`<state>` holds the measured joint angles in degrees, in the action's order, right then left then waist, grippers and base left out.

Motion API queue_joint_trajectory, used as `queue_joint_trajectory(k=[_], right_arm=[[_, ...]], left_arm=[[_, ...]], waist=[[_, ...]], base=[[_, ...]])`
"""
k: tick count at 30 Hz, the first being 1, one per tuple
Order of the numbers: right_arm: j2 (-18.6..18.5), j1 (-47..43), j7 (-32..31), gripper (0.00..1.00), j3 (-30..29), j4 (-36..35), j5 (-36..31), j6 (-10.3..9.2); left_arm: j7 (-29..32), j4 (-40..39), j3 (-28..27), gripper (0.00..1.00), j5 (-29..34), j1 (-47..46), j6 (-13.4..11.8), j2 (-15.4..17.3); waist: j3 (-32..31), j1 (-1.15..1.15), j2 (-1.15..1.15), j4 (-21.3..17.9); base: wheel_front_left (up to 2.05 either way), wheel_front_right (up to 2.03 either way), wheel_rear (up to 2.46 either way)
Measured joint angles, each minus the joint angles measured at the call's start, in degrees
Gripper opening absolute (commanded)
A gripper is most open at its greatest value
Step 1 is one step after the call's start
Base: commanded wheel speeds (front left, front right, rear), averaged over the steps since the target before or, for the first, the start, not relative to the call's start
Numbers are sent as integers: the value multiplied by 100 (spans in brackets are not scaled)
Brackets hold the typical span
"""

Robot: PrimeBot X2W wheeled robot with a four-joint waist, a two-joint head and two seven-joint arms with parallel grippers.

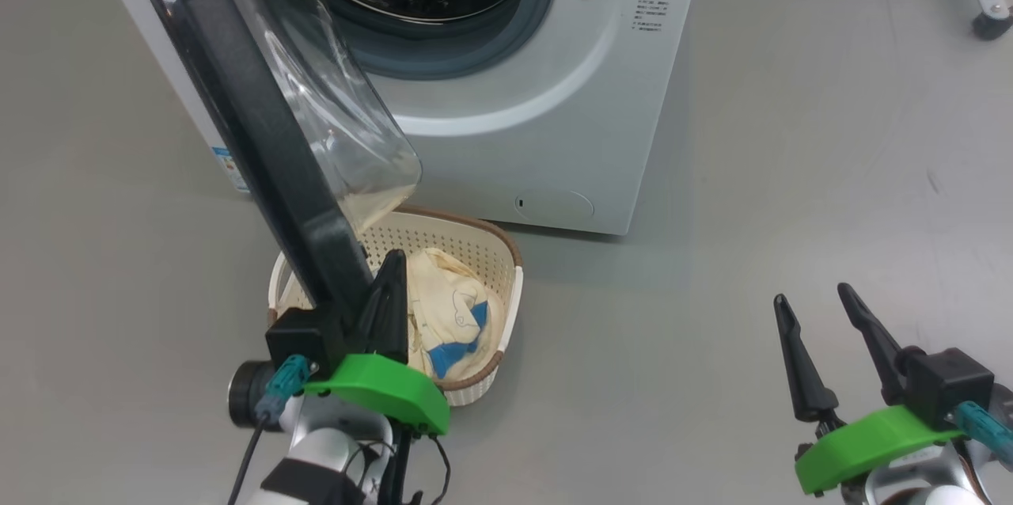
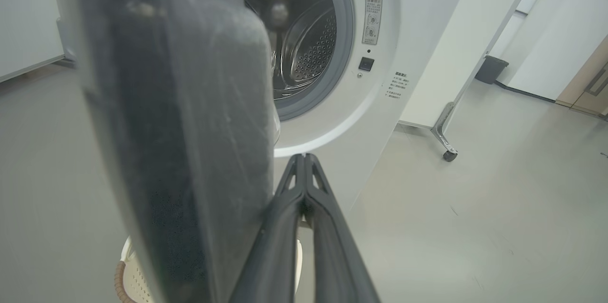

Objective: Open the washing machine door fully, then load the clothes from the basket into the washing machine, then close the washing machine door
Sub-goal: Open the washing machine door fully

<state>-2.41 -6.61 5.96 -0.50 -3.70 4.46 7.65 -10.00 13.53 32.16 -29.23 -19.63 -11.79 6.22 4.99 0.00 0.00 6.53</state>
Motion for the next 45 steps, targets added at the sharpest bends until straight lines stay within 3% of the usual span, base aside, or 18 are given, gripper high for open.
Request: queue_joint_trajectory(k=[4, 20, 45], right_arm=[[0, -1, -3, 100, -38, -4, -1, 0], [0, 1, -102, 100, -32, -68, -105, 0], [0, 15, -296, 100, -108, -212, -153, 0]], left_arm=[[1, -220, -45, 0, 41, 186, -182, 110], [-119, -795, -759, 0, 142, 857, -250, 627], [-419, -1053, -2097, 0, 71, 1317, -252, 1192]], waist=[[13, 0, 0, 132], [114, 0, 0, 668], [157, 0, 0, 782]], base=[[0, 0, 0], [0, 0, 0], [0, 0, 0]])
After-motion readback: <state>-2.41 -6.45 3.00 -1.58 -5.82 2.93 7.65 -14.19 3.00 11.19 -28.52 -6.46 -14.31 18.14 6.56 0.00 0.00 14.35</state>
